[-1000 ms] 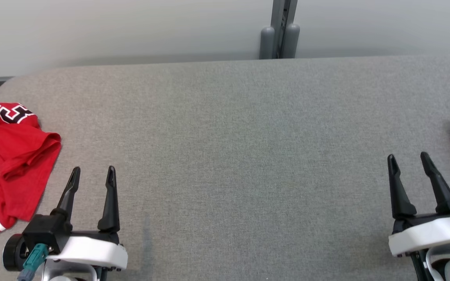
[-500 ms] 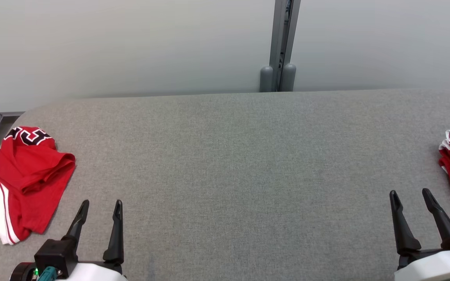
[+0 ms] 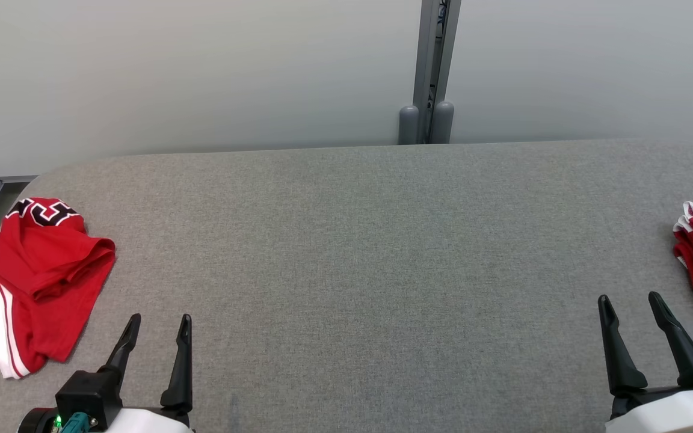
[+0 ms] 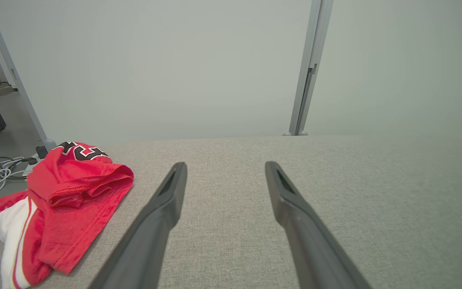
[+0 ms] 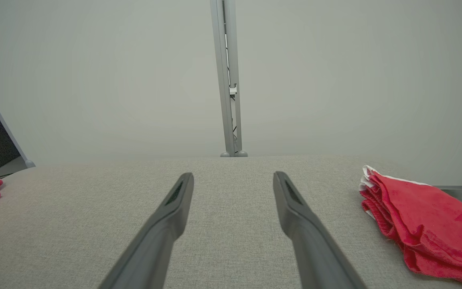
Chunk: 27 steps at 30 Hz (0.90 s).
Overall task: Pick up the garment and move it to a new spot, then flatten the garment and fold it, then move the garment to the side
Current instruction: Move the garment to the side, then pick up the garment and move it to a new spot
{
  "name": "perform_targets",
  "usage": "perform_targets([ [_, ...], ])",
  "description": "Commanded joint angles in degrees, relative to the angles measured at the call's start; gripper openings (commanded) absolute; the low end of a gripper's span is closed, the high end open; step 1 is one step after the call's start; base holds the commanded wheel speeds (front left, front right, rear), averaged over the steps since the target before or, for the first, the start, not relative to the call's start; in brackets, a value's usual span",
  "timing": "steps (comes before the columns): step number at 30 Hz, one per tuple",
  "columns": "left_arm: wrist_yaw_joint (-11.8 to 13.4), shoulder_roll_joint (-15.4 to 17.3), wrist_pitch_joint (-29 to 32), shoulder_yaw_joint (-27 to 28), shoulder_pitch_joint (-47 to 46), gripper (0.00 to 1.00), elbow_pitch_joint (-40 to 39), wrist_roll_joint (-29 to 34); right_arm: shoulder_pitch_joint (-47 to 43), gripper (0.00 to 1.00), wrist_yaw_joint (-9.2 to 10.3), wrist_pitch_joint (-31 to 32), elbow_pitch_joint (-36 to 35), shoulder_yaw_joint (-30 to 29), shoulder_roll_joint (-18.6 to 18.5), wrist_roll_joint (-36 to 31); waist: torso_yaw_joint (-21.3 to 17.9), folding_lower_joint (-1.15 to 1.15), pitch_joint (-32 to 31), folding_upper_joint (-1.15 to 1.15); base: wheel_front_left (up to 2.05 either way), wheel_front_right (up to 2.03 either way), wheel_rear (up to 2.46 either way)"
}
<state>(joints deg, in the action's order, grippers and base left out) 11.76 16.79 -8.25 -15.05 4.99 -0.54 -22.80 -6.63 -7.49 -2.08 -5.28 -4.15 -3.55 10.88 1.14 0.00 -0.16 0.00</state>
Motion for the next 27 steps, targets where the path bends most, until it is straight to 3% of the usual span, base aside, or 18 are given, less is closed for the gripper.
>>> perform_targets([
  [1,0.29,0.24,0.10,0.03,0.02,1.00,-0.21,-0.15,-0.53,1.00,-0.01,-0.07,-0.39,0.04,-0.09,0.26,-0.01,0.00,0.03,0.00,0.00,0.00,0.00],
  [18,0.66,0.19,-0.21,-0.65,-2.16,1.00,0.10,-0.06,0.11,1.00,-0.01,-0.38,-0.34,-0.49,0.08,-0.39,1.00,0.00,1.17,0.00,0.00,0.00,0.00],
  [27,-0.52,-0.68,-1.28,-0.99,-6.31,1.00,1.88,-0.69,0.73,1.00,-0.01,0.46,-1.95,0.06,0.16,-1.15,8.90,0.00,2.15,0.00,0.00,0.00,0.00],
])
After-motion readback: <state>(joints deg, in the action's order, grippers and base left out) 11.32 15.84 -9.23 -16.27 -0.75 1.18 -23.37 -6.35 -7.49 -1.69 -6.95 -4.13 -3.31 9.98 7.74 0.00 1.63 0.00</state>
